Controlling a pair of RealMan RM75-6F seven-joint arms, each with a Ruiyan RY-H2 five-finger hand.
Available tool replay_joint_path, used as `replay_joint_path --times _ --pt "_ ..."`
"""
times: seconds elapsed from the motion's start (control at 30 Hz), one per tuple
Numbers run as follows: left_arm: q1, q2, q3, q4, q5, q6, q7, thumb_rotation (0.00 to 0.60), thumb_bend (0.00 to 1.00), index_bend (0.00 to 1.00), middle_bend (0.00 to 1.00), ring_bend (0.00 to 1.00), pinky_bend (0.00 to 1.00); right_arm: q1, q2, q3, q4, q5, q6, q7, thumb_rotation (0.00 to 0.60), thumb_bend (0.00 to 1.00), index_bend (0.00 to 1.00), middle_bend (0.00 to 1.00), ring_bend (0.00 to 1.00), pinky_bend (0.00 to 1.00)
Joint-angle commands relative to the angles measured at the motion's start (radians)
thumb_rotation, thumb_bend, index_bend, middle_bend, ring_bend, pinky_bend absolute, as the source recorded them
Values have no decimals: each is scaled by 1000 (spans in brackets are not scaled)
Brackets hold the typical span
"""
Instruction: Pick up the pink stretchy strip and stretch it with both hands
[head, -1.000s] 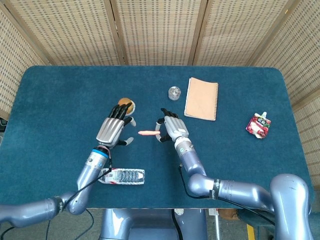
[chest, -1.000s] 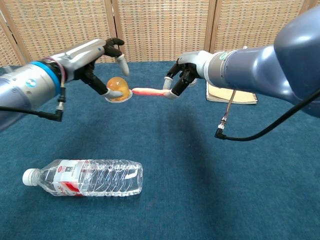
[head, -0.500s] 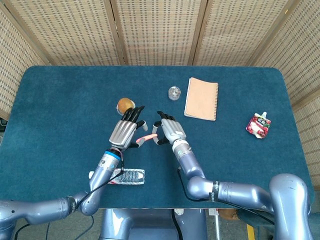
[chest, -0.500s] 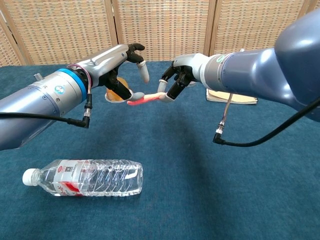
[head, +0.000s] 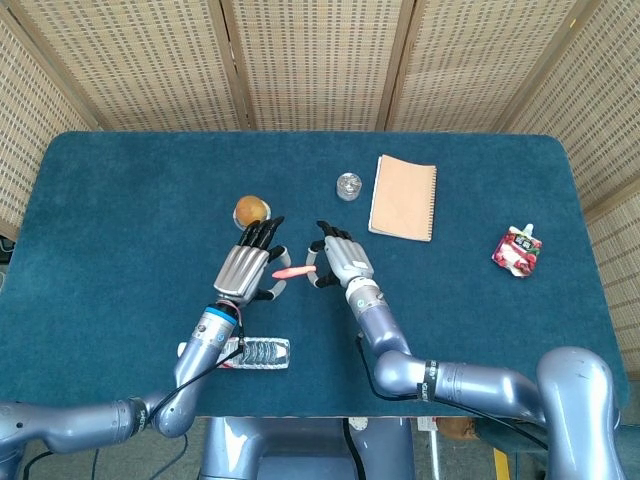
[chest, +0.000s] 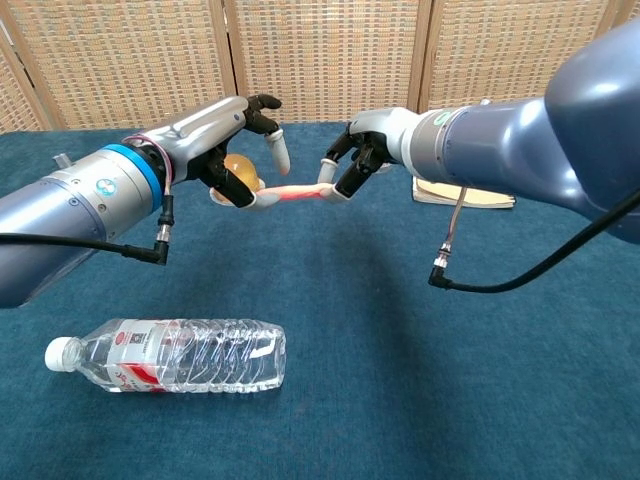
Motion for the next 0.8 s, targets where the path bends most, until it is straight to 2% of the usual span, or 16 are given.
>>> replay_joint_path --times 0.03,0.33,0.8 --pt "-4 -19 -1 19 -5 8 -3 600 324 499 0 0 0 2 -2 -1 -3 -4 0 2 600 717 821 111 0 0" --pt "-8 -55 -8 59 -48 4 -14 600 326 502 0 0 0 1 -4 -6 -6 -4 5 9 600 717 822 111 0 0" --pt "-11 -67 -1 92 -40 -8 -53 600 326 507 0 0 0 1 7 -12 -20 -6 11 6 600 717 822 113 0 0"
